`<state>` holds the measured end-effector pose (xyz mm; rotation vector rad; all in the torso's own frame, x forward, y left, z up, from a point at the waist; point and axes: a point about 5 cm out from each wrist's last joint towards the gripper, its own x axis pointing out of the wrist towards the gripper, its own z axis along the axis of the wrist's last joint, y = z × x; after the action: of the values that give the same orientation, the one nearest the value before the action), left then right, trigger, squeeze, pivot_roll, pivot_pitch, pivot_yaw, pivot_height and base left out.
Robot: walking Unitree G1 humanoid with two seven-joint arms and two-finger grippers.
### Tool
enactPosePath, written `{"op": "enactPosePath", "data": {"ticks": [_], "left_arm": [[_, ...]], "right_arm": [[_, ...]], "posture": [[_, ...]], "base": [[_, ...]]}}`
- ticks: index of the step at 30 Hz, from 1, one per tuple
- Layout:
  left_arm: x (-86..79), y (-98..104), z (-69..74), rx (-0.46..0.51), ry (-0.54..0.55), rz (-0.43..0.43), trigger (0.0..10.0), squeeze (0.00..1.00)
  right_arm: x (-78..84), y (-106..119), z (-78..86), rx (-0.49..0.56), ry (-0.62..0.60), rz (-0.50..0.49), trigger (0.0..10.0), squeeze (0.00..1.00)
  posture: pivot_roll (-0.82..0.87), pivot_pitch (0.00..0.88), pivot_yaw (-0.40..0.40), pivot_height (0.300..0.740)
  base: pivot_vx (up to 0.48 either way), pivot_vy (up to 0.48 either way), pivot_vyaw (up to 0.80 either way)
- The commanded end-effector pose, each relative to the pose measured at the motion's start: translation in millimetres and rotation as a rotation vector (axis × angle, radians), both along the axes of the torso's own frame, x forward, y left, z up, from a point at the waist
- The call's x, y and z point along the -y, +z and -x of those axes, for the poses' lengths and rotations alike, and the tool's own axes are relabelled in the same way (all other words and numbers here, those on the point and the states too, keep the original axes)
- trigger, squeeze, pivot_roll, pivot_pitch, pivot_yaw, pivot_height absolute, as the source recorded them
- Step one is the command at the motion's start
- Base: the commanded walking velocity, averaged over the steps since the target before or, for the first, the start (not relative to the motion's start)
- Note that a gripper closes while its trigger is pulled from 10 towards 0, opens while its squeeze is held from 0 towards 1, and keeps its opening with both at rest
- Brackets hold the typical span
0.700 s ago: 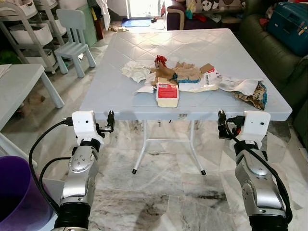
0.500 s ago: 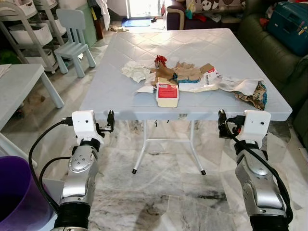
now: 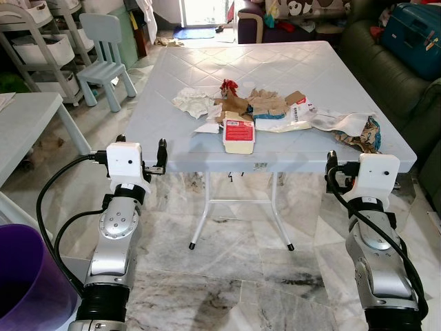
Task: Picking trash to rubbish bin
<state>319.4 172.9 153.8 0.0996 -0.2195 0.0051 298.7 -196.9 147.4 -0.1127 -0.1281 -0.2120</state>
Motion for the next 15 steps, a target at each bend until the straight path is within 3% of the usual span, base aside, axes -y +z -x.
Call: {"op": "enactPosePath", "data": {"ticks": [1,8,15], "left_arm": [[1.2,2.8,-1.5,0.002,0.002,0.003,10.0,0.00],[0.4,1.5,-0.9,-0.008,0.000,0.004,10.0,0.00],[-1.1,-0.6,0.2,-0.018,-0.003,0.013,10.0,0.00]], "right_arm": [[-0.7,2.9,1.8,0.019,0.001,0.002,10.0,0.00],[-1.2,2.9,1.5,0.017,0.009,0.008,10.0,0.00],[-3.1,0.5,1.2,0.007,0.022,0.010,10.0,0.00]], "posture": [[-0.02,0.047,0.016,0.740],[-0.02,0.054,0.013,0.740],[-0.02,0.053,0.012,0.740]], "base": [[0.000,0.000,0.00],[0.000,0.000,0.00],[0.000,-0.333,0.00]]}}
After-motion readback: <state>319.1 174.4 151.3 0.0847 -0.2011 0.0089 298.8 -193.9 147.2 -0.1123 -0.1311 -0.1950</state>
